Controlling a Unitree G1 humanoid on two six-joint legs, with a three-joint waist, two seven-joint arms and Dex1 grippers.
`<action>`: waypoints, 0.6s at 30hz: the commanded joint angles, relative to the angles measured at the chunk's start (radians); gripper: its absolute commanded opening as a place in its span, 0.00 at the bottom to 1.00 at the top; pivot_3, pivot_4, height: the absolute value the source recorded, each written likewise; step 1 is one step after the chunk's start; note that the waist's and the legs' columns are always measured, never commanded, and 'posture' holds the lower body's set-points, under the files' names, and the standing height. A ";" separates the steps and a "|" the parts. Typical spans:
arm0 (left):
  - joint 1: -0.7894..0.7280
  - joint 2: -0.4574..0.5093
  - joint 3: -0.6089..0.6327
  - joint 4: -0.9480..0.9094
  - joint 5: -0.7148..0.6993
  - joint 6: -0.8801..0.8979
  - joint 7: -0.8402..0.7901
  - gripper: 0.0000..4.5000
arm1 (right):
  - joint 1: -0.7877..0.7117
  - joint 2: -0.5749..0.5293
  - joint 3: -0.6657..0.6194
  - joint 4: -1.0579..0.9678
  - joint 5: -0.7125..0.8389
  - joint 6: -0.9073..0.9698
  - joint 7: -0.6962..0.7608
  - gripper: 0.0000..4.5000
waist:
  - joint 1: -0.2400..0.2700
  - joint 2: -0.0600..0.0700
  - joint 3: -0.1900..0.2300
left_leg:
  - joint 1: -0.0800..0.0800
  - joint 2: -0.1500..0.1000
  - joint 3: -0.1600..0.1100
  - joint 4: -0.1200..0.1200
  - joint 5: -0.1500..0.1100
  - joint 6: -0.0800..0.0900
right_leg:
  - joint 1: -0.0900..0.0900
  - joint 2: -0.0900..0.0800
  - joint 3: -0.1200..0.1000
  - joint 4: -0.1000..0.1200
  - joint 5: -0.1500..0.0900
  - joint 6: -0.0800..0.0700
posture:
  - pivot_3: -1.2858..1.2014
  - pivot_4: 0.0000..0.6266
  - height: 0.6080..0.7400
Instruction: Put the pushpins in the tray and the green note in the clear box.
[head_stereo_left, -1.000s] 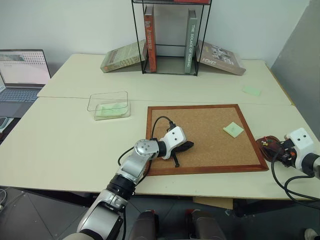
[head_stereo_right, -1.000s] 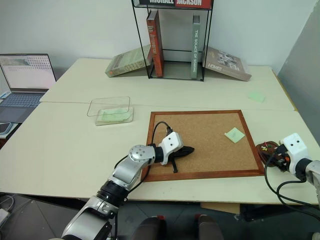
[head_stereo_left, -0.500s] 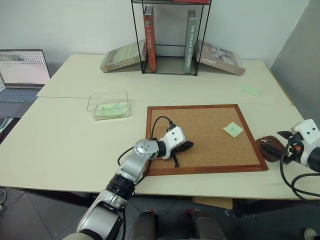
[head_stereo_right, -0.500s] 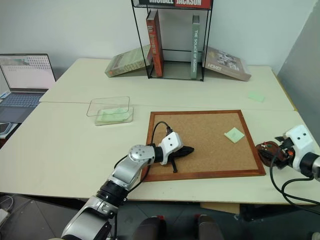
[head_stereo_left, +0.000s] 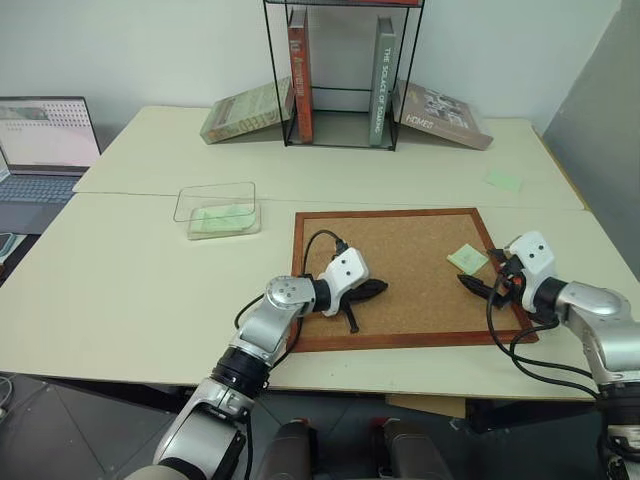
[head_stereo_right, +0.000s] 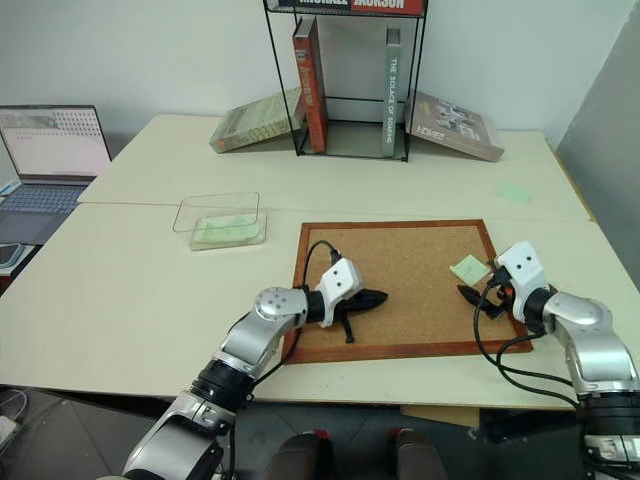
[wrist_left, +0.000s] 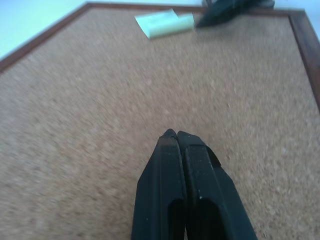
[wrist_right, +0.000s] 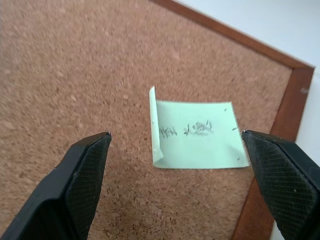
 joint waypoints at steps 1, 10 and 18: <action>-0.038 0.037 0.045 -0.158 -0.066 0.049 -0.043 0.00 | -0.040 0.003 0.008 0.037 -0.018 -0.055 0.008 0.99 | -0.001 0.000 0.000 | 0.000 0.000 0.000 0.000 0.000 0.000 | 0.000 0.000 0.000 0.000 0.000 0.000 | 0.52 0.24 1.00; -0.008 0.159 0.031 -0.280 -0.111 0.128 -0.134 0.04 | -0.093 0.032 0.050 0.117 -0.054 -0.101 0.006 0.72 | -0.005 0.000 0.000 | 0.001 0.002 0.001 0.000 0.000 0.000 | 0.000 0.002 0.001 0.001 0.000 0.000 | 0.52 0.24 1.00; -0.010 0.175 0.036 -0.280 -0.121 0.153 -0.148 0.36 | -0.101 0.035 0.058 0.126 -0.061 -0.099 0.010 0.37 | -0.003 0.000 0.000 | 0.001 0.001 0.001 0.000 0.000 0.000 | 0.000 0.002 0.001 0.001 0.000 0.000 | 0.52 0.24 1.00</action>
